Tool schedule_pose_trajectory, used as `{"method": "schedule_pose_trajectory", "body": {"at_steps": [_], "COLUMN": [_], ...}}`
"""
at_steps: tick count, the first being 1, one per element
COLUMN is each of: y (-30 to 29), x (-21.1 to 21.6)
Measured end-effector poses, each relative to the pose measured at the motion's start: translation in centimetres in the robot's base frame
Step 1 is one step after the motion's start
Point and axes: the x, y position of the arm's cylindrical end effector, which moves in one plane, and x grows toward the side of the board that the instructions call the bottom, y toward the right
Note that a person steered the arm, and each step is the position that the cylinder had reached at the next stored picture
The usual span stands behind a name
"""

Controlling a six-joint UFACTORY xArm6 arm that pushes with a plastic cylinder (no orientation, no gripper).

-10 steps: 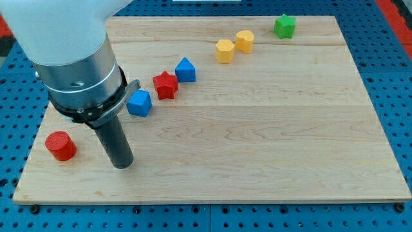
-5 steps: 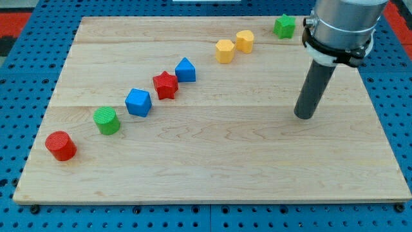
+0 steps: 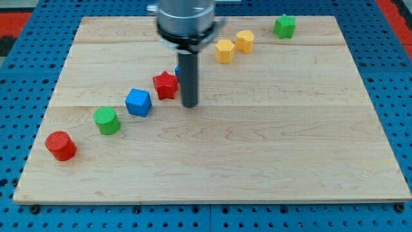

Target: Slide the red star to the top left

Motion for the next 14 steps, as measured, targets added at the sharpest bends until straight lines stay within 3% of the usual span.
{"method": "schedule_pose_trajectory", "body": {"at_steps": [1, 2, 3, 6, 8, 11, 14], "y": [-4.4, -2.9, -0.5, -7.8, -8.8, -14.2, -13.2], "x": [-0.8, -1.9, 0.5, -13.5, -12.8, -15.8, -15.8]}}
